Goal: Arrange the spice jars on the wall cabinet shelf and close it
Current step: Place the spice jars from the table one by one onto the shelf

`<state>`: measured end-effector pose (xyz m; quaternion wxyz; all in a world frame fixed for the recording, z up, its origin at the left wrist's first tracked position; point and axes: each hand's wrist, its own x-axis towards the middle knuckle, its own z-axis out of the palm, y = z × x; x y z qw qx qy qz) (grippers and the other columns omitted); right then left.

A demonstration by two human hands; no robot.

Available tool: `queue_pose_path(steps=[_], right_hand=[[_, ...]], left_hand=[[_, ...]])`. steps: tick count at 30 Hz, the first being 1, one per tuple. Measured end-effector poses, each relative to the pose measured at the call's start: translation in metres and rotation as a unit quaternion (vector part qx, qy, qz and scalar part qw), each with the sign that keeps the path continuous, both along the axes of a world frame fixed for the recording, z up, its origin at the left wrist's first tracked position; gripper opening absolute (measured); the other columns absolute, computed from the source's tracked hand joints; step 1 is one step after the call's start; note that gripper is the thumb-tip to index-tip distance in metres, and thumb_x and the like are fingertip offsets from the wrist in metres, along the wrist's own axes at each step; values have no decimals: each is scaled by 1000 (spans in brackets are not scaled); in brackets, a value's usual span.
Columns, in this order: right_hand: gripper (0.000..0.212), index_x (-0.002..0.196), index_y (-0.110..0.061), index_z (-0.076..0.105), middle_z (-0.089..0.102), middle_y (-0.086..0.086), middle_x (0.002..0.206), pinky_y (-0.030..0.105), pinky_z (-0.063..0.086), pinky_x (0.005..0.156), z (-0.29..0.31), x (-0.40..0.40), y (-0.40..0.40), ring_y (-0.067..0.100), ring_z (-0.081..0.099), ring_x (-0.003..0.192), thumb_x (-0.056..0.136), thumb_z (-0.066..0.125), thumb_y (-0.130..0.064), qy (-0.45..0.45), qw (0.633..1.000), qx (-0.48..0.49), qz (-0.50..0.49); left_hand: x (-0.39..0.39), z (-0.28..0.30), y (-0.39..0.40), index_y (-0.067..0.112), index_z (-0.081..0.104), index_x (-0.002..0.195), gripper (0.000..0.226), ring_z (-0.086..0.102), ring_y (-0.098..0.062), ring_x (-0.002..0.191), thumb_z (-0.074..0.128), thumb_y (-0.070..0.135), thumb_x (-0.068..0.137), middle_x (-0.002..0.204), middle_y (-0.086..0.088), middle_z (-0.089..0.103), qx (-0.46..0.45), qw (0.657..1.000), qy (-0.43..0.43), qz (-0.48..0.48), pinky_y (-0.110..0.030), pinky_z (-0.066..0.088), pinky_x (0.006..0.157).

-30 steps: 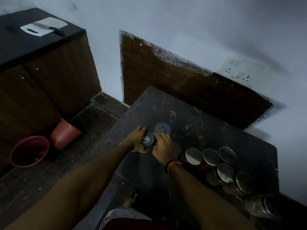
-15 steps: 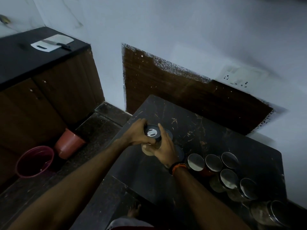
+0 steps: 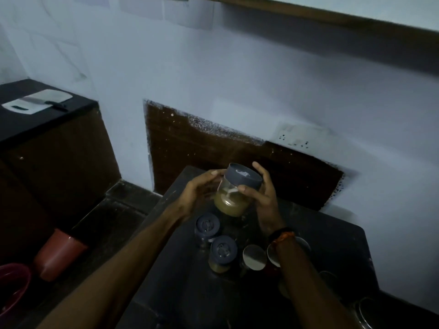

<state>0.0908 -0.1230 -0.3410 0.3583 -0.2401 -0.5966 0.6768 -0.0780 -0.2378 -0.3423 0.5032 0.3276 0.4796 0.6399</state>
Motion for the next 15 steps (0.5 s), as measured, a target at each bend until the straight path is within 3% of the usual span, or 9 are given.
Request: queue_pose_path(steps=[4, 9, 11, 15], right_hand=[[87, 144, -17, 48, 62, 10, 132, 31, 56, 85, 31, 10, 20, 25, 66, 112, 64, 82, -25, 80, 996, -33, -11], [84, 143, -9, 47, 64, 10, 126, 37, 57, 85, 67, 19, 37, 26, 67, 109, 67, 79, -25, 160, 986, -46, -26], [85, 147, -11, 43, 63, 10, 127, 38, 57, 84, 79, 20, 40, 26, 67, 109, 70, 78, -26, 171, 983, -45, -52], [76, 149, -20, 40, 61, 11, 135, 41, 57, 91, 98, 18, 50, 29, 66, 117, 83, 76, -32, 135, 984, -13, -111]], left_hand=[[19, 17, 21, 11, 51, 142, 58, 58, -35, 118, 61, 30, 88, 139, -21, 54, 72, 991, -80, -86, -47, 50, 95], [42, 47, 49, 10, 45, 145, 69, 59, -34, 113, 69, 3, 81, 130, -21, 57, 137, 986, -51, -82, -38, 56, 85], [51, 58, 56, 13, 49, 143, 68, 62, -29, 114, 71, -1, 80, 129, -16, 62, 149, 988, -15, -42, -36, 56, 86], [71, 78, 72, 17, 51, 142, 80, 61, -14, 120, 87, 5, 72, 131, 0, 63, 175, 969, 154, 82, -28, 56, 91]])
